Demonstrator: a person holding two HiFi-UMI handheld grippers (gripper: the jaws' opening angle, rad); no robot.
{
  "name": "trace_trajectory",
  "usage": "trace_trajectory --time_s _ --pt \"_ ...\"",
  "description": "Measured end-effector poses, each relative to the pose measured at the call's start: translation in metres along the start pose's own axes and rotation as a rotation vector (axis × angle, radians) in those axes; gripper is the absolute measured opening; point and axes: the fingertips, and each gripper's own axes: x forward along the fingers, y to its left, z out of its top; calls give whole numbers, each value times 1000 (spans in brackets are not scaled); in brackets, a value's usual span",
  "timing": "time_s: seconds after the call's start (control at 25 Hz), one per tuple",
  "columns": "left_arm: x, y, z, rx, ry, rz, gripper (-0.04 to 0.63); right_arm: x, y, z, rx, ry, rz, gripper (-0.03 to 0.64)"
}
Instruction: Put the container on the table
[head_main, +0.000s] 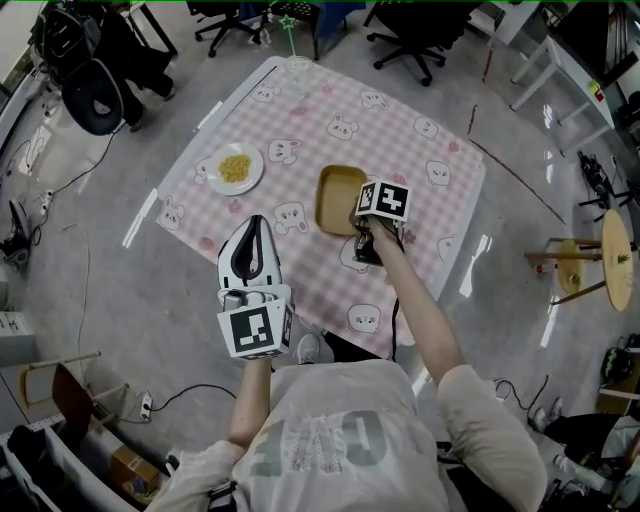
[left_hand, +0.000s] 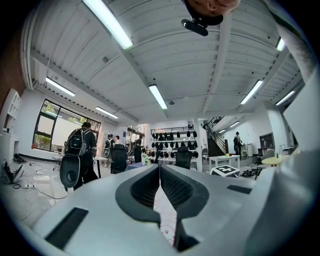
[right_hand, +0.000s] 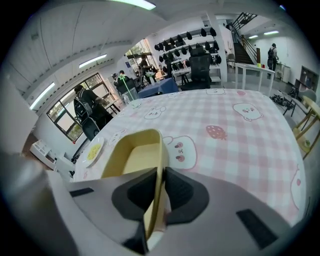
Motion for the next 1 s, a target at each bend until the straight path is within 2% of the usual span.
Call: trace_trajectory --time_s 0.24,0.32,0.36,0.52,0.64,0.8,0.92,1.0 --pt "-2 3 5 -5 -14 1 29 -5 4 6 0 -20 13 42" --pt "-2 2 5 -5 -17 -3 29 -7 5 10 -5 -31 16 108" --pt "-2 1 6 -5 -18 -5 29 -9 5 12 -7 -39 16 121" --pt "-2 0 10 -1 -29 -12 29 -25 9 32 -26 -107 14 121" --pt "-3 0 15 0 -41 -16 29 -50 18 57 -58 -202 20 121" --pt "-7 -2 20 1 -53 -20 29 -101 32 87 -144 -385 16 120" --pt "-7 -2 28 1 -74 -27 29 -147 49 104 -195 -528 52 119" --pt "-7 -2 35 1 -88 -30 29 -184 60 109 -215 -650 68 84"
